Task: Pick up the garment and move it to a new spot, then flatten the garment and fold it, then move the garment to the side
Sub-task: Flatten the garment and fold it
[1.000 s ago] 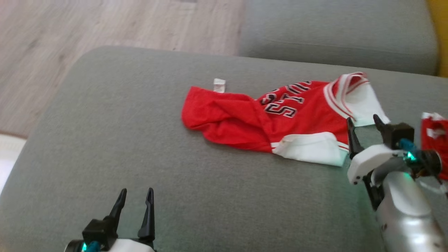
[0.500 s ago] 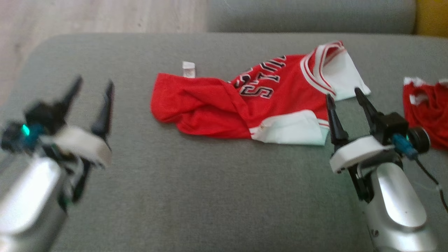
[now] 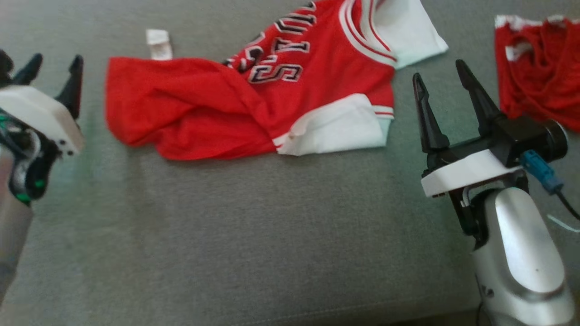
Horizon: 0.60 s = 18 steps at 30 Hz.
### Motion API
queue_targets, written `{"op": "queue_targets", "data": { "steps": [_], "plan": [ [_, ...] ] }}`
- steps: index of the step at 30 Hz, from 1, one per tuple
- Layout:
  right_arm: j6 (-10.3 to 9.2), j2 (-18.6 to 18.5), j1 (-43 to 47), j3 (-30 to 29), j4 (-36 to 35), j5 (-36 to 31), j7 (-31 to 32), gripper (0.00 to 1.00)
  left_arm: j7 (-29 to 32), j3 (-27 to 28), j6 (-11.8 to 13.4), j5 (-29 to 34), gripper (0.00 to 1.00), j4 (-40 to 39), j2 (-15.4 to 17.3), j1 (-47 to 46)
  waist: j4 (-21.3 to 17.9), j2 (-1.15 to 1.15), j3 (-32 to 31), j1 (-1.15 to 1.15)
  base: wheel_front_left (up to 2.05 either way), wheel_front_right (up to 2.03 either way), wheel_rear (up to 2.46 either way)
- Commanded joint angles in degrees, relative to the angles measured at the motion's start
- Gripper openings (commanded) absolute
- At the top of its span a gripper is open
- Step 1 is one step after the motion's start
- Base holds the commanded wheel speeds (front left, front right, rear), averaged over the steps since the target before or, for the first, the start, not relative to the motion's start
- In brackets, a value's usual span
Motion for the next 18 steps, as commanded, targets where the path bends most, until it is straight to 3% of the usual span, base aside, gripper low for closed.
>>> {"op": "queue_targets", "data": {
  "steps": [1, 16, 17, 18],
  "plan": [
    [-0.04, 0.4, -1.7, 1.3, -3.0, 0.6, 0.2, 1.0, 0.6, 3.0, -0.5, -0.5, 1.0, -0.5, 3.5, -4.0, -4.0, 0.0, 4.5, -0.02, 0.0, 0.0, 0.0],
    [-0.04, 0.7, -2.6, 2.2, -5.6, 1.3, -0.4, 1.0, 8.9, 0.0, -3.2, -0.2, 1.0, 4.8, 6.2, -8.3, -7.0, 0.0, 9.0, -0.02, 0.0, 0.0, 0.0],
    [-0.04, 0.7, -2.7, 2.2, -5.6, 1.4, -0.4, 1.0, 9.6, -0.2, -3.4, -0.5, 0.95, 4.7, 6.2, -8.3, -7.0, 0.0, 9.0, -0.02, 0.0, 0.0, 0.0],
    [-0.04, 0.7, -2.9, 2.1, -5.6, 1.4, -0.4, 1.0, 10.1, -0.3, -3.6, -0.8, 0.63, 4.5, 6.2, -8.3, -7.0, 0.0, 9.0, -0.02, 0.0, 0.0, 0.0]
  ]
}}
